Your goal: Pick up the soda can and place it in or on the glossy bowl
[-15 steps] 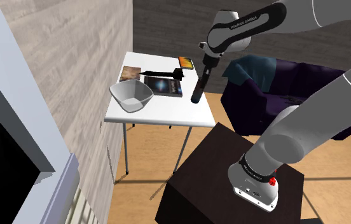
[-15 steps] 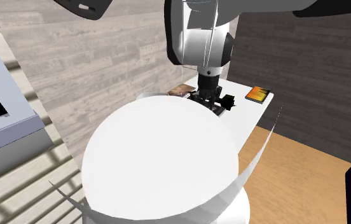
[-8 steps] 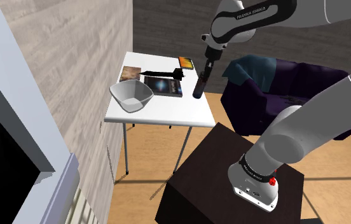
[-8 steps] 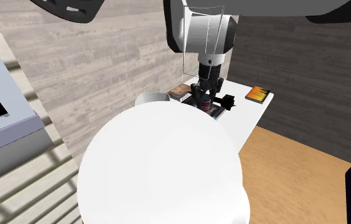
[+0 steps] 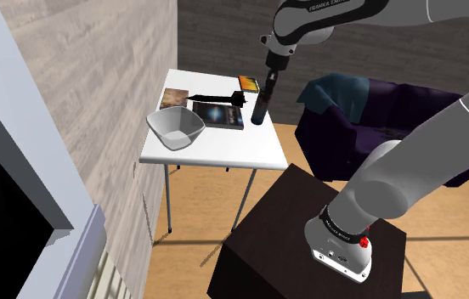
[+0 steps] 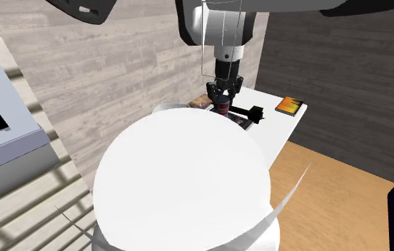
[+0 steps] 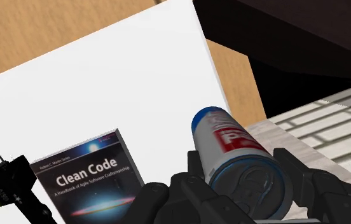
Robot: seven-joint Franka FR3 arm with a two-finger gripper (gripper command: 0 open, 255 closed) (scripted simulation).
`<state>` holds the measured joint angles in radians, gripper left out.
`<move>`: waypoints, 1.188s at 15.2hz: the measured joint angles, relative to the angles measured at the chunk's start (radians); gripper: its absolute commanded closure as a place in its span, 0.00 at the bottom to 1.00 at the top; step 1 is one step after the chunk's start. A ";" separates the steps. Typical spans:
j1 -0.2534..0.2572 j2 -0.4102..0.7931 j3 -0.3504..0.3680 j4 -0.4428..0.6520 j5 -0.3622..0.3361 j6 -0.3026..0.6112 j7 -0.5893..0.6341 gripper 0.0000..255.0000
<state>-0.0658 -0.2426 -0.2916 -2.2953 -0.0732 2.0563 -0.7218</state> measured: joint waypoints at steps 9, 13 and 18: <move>0.084 0.221 0.082 0.276 0.074 -0.062 0.123 1.00; 0.109 0.330 0.108 0.430 0.096 -0.109 0.166 1.00; 0.141 0.492 0.138 0.667 0.119 -0.185 0.227 1.00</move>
<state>0.0747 0.2493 -0.1532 -1.6286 0.0454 1.8709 -0.4947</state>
